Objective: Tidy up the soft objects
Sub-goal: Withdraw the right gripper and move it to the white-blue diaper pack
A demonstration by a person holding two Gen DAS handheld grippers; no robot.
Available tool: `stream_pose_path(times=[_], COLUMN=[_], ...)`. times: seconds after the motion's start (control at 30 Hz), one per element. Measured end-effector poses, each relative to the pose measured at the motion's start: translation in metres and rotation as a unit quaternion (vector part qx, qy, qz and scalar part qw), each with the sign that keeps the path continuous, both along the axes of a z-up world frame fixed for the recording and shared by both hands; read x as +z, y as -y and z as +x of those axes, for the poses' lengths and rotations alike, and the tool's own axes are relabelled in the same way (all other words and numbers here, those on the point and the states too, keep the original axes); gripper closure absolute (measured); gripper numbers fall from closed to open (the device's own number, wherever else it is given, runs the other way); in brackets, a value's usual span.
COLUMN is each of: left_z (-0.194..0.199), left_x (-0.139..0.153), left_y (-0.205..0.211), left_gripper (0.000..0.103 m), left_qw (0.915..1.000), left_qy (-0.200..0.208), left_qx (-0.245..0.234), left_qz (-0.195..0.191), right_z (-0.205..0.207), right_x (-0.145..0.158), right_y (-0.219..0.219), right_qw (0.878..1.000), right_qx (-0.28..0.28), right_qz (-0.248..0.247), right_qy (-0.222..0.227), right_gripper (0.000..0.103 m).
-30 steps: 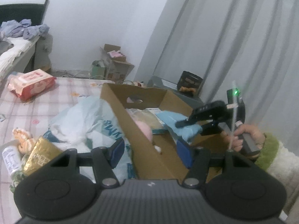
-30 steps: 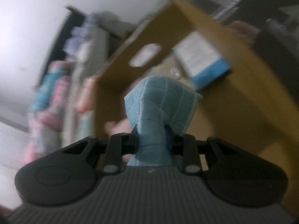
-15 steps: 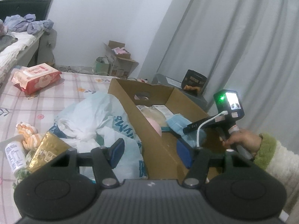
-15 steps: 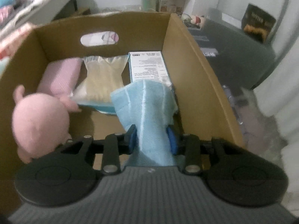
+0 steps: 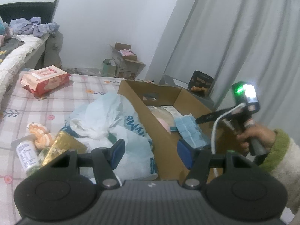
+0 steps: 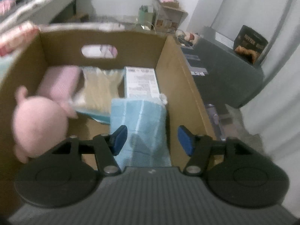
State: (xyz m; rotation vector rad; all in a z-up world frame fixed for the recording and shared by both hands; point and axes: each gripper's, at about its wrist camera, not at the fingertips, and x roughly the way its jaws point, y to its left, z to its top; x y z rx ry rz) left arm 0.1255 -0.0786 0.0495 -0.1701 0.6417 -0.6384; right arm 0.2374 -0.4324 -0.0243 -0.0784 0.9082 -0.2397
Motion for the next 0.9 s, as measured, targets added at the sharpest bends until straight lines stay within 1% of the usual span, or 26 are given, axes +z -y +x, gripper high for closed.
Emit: stream_pose_path(times=[0.13,0.23,0.3,0.4,0.5,0.53,0.6,0.7,0.8,0.9], left_z=[-0.006,-0.012,-0.019,-0.026,-0.032,-0.033,-0.036,-0.042,-0.048,-0.049], left_x=[-0.002,-0.004,-0.006,-0.011,-0.019,-0.022,-0.029,-0.041,-0.051,-0.062], left_y=[-0.009,-0.019,-0.027,-0.037,-0.048,-0.051,-0.055,-0.056,-0.052,-0.049], left_gripper=[0.039,0.039,0.039,0.039,0.039,0.039,0.039,0.039,0.039,0.039], left_qw=[0.9998,0.9994,0.9989,0.9975,0.9952,0.9947,0.9933,0.9922,0.9927,0.9917], left_qy=[-0.007,-0.014,-0.015,-0.025,-0.041,-0.047,-0.064,-0.078,-0.094,-0.115], left_qx=[0.015,0.026,0.036,0.053,0.07,0.073,0.076,0.067,0.034,0.002], left_qz=[0.01,0.016,0.025,0.041,0.055,0.055,0.059,0.071,0.068,0.057], right_z=[-0.02,-0.036,-0.045,-0.055,-0.059,-0.06,-0.059,-0.056,-0.051,-0.044], right_x=[0.031,0.052,0.066,0.078,0.082,0.082,0.08,0.073,0.061,0.043], right_y=[-0.002,-0.012,-0.023,-0.044,-0.072,-0.084,-0.111,-0.153,-0.192,-0.227], right_qw=[0.997,0.991,0.984,0.967,0.944,0.934,0.919,0.901,0.89,0.88], right_qx=[0.006,0.019,0.038,0.079,0.124,0.141,0.173,0.219,0.246,0.258], right_qz=[0.067,0.109,0.149,0.226,0.298,0.322,0.351,0.374,0.381,0.386], right_qy=[0.041,0.071,0.084,0.088,0.069,0.06,0.037,-0.005,-0.05,-0.095], right_gripper=[0.042,0.042,0.041,0.042,0.042,0.042,0.042,0.042,0.042,0.043])
